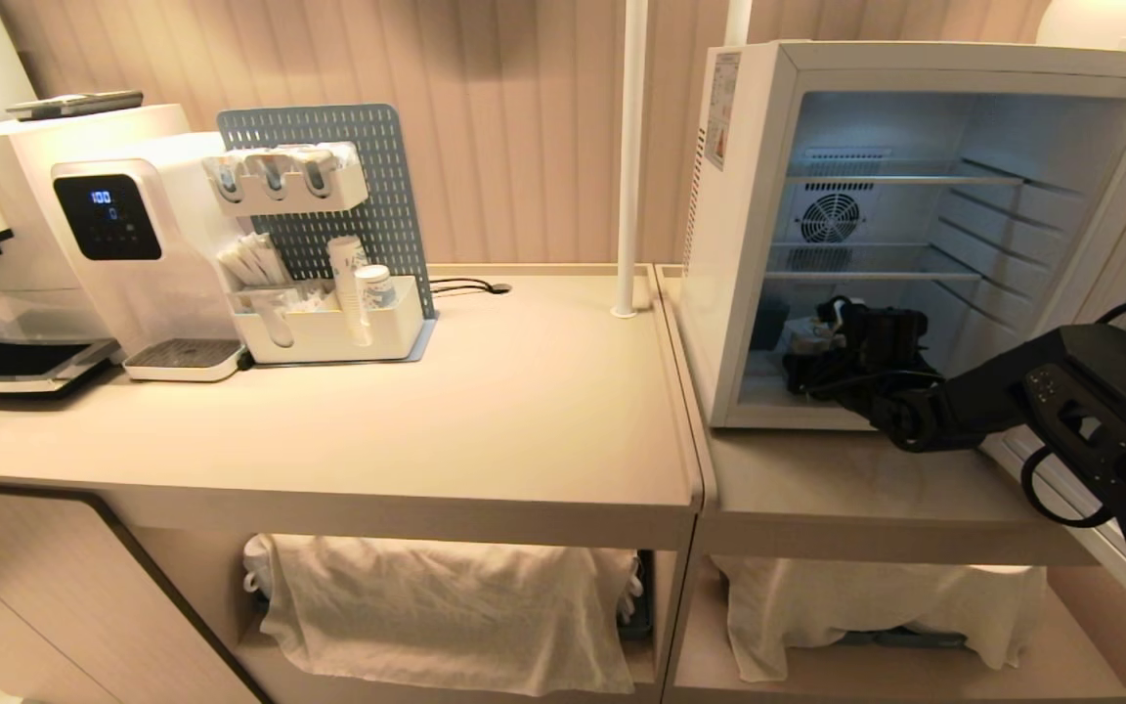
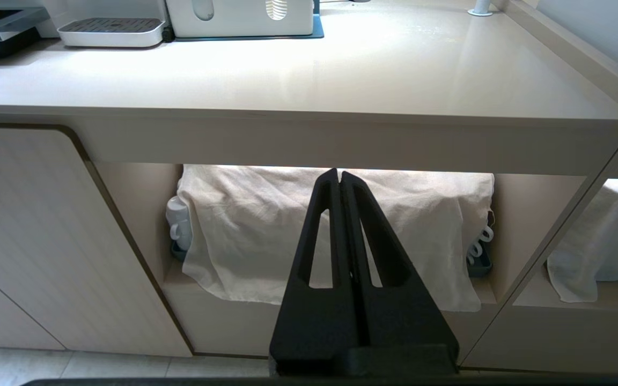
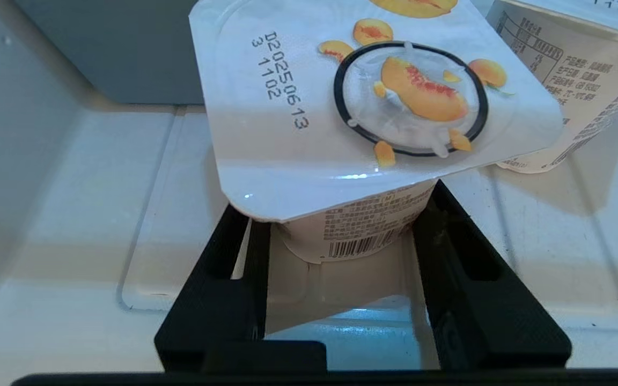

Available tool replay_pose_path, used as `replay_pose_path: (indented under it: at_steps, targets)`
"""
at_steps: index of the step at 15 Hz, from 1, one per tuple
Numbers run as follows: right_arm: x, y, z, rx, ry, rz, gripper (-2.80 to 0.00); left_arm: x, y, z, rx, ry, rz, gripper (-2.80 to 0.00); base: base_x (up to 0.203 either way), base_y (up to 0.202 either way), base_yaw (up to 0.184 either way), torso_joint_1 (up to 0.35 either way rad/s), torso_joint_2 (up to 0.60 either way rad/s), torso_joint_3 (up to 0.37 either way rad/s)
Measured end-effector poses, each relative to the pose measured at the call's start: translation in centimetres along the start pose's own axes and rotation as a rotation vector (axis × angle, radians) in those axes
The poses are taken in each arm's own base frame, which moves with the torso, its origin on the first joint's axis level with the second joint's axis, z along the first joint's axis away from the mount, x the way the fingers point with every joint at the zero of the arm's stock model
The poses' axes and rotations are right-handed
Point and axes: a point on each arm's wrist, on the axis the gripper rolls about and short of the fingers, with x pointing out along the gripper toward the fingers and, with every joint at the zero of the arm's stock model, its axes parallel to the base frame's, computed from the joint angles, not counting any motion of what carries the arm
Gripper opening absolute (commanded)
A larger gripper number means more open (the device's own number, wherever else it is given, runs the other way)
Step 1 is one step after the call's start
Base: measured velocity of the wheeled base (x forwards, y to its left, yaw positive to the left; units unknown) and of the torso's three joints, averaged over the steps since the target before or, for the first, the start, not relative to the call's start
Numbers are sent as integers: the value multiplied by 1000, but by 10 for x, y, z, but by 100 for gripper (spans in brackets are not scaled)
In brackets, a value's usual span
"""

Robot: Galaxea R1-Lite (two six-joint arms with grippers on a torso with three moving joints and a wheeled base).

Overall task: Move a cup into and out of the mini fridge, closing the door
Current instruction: Take the yoghurt out of the freezer

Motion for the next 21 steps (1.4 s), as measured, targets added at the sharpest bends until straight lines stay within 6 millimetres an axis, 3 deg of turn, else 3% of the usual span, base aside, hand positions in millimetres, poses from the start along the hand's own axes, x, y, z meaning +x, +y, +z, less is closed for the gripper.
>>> replay_pose_path:
  at_steps: [5,15,21]
  targets:
    - [-2,0,-5,4,19,2,-280,0,0,0,0,0,0,-280,0,0,0,0,0,0]
    - [-53,-2,23,-3,-10,2,-280,0,0,0,0,0,0,-280,0,0,0,0,0,0]
    - [-74,-3,22,-14,-25,3,-280,0,0,0,0,0,0,-280,0,0,0,0,0,0]
